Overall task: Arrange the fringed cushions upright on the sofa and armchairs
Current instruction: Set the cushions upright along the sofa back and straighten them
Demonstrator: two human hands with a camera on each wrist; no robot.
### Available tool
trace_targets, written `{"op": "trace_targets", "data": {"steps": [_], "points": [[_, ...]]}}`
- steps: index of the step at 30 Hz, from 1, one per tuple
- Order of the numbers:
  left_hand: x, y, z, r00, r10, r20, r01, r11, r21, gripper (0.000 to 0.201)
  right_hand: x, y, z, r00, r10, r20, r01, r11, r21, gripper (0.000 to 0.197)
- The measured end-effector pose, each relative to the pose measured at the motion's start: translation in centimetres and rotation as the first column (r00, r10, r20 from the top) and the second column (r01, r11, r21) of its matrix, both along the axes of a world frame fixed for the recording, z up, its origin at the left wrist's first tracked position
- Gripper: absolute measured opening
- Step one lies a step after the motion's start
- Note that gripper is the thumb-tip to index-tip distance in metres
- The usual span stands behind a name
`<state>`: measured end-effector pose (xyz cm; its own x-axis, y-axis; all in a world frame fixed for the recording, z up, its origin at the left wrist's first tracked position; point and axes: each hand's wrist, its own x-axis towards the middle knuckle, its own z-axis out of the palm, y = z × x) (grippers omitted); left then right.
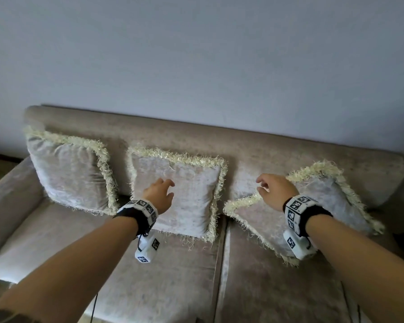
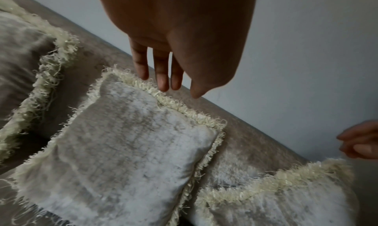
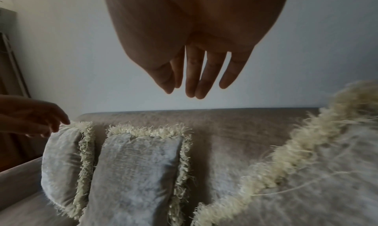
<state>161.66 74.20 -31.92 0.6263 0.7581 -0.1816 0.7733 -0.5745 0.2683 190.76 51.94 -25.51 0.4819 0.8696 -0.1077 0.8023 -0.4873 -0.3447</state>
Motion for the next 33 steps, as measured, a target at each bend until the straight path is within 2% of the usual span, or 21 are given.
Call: {"op": "trace_targets", "data": {"steps": [8, 14, 17, 20, 22, 26, 29, 33], "points": [[-9.2, 12.9, -4.6, 0.999, -0.015, -0.046, 0.009, 0.991, -0.135, 0.036, -9.6, 12.7, -3.3, 0.999, -0.032, 0.025, 0.034, 0.994, -0.102, 0.025], [-13.5, 21.4, -7.3, 0.994, -0.068, -0.089, 0.051, 0.982, -0.18, 0.033, -13.6, 17.9, -5.1, 0.993, -0.106, -0.056, 0.091, 0.972, -0.215, 0.033], [-13.5, 23.1, -9.3, 0.994, -0.059, -0.087, 0.041, 0.979, -0.2, 0.04, -13.4, 19.5, -6.5, 0.993, -0.101, -0.054, 0.085, 0.964, -0.252, 0.039], [-13.3, 23.5, -12.4, 0.997, -0.034, -0.063, 0.019, 0.975, -0.219, 0.048, -12.4, 21.2, -8.2, 0.992, -0.1, -0.073, 0.08, 0.967, -0.24, 0.054], [-13.4, 23.3, -14.7, 0.995, -0.014, -0.101, -0.013, 0.967, -0.256, 0.053, -11.6, 22.6, -9.4, 0.995, -0.071, -0.067, 0.053, 0.97, -0.237, 0.064], [-13.8, 23.1, -19.0, 0.988, 0.025, -0.152, -0.073, 0.943, -0.323, 0.057, -9.8, 26.3, -11.6, 0.998, 0.02, 0.066, -0.003, 0.968, -0.25, 0.067], [-13.6, 24.0, -21.8, 0.987, 0.027, -0.156, -0.082, 0.93, -0.358, 0.063, -8.4, 28.5, -13.5, 0.972, 0.118, 0.203, -0.044, 0.941, -0.335, 0.075], [-12.6, 25.8, -27.4, 0.987, 0.021, -0.158, -0.079, 0.927, -0.367, 0.085, -6.1, 29.4, -17.8, 0.949, 0.236, 0.208, -0.123, 0.888, -0.443, 0.085]]}}
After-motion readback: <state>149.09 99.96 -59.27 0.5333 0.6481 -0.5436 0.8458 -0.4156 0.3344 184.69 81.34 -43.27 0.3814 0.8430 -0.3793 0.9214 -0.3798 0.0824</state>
